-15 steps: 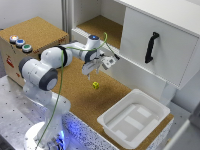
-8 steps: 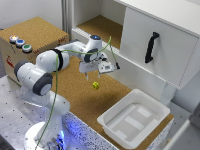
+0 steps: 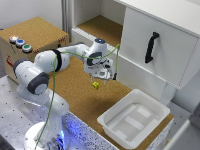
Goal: Put the yellow object on the table
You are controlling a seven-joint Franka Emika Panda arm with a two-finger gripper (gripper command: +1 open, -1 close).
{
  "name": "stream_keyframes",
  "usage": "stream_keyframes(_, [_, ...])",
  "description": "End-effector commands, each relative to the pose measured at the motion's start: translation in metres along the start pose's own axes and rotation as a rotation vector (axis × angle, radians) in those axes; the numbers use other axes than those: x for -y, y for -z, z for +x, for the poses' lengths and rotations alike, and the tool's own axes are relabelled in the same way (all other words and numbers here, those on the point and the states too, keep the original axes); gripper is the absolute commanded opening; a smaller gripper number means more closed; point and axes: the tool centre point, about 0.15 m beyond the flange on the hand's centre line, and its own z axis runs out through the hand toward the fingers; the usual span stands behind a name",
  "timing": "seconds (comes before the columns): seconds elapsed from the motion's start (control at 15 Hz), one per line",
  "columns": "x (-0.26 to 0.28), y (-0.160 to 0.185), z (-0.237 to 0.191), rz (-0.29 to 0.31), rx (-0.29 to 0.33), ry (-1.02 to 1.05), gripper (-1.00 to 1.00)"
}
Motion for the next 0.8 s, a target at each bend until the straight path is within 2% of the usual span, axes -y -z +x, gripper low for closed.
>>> stream_keyframes(0.0, [-0.012,-0.002,0.013,-0.001,0.060,-0.034,1.00])
stream_keyframes(0.67, [-0.012,-0.002,0.013,-0.001,0.060,-0.034,1.00])
stream_keyframes(0.73, [-0.002,-0.001,0.002,0.001,0.005,-0.019,1.00])
